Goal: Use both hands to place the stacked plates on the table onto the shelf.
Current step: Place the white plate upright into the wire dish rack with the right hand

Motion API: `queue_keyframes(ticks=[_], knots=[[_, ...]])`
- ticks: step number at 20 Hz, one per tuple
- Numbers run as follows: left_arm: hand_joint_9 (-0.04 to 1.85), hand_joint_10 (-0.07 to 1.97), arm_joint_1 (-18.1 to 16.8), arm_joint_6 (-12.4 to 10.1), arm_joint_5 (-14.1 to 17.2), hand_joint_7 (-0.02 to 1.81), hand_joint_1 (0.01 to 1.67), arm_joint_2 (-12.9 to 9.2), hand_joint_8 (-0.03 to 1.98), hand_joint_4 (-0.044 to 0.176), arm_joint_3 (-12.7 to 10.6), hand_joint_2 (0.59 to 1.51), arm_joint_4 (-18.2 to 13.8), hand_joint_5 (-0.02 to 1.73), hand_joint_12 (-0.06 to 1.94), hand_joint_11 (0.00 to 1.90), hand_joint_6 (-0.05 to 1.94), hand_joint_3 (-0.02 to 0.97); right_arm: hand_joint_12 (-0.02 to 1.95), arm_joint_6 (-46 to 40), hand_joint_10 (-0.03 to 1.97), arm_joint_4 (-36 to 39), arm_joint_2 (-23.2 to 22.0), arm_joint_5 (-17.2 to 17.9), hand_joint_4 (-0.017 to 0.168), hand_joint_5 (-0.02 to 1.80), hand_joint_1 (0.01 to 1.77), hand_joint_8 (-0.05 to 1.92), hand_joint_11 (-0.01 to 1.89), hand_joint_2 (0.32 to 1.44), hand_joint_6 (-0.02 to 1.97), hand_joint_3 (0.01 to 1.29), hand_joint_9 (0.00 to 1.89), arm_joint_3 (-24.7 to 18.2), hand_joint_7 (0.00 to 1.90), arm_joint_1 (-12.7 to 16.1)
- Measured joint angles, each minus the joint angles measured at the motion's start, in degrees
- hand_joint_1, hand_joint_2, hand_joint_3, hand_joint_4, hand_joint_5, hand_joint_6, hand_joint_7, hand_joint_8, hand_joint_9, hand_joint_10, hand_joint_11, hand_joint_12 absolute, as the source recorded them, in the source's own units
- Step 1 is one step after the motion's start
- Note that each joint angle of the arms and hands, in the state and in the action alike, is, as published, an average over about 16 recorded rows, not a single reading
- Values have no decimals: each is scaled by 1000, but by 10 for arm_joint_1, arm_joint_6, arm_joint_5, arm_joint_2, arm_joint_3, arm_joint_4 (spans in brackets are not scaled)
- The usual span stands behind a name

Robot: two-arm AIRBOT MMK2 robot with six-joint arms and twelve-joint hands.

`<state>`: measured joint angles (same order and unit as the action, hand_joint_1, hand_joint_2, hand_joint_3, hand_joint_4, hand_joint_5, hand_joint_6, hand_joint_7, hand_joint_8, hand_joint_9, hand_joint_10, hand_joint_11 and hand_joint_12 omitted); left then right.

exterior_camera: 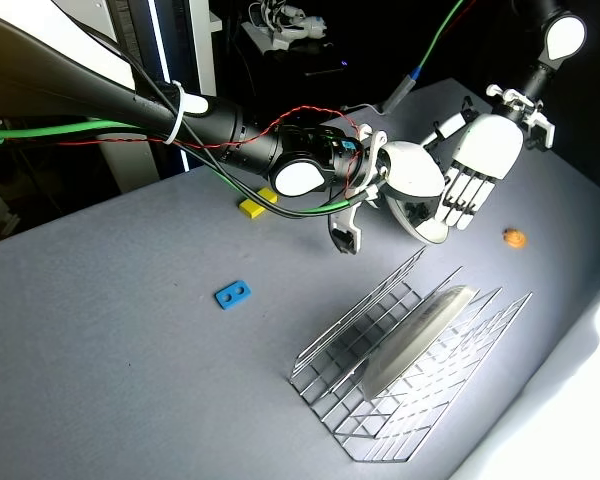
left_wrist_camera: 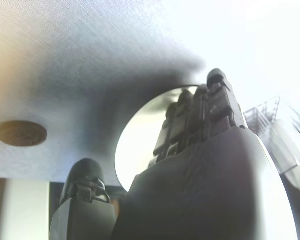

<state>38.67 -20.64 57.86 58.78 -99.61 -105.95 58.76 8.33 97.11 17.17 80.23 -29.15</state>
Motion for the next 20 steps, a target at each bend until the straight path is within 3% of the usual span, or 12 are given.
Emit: queue_keyframes(ticks=[4,10,20], knots=[[3,-5,-40,-1,4,21,16,-9,-4,0,1,1153,5,41,11,13,1,13,896,0,5,0,-3,3,-5,846,1192,515,944,950,588,10,1215,-2,973,0],[16,12,-106,0,9,25,16,-29,-5,5,2,1155,15,53,11,14,12,13,891,3,-6,0,-22,-4,-3,862,1193,533,935,942,592,10,1255,-24,996,4],[27,13,-194,-11,12,42,16,-68,-5,5,2,1152,0,63,11,17,4,13,874,13,24,-1,-113,-43,2,925,1203,602,931,950,725,10,1293,-125,1072,42]])
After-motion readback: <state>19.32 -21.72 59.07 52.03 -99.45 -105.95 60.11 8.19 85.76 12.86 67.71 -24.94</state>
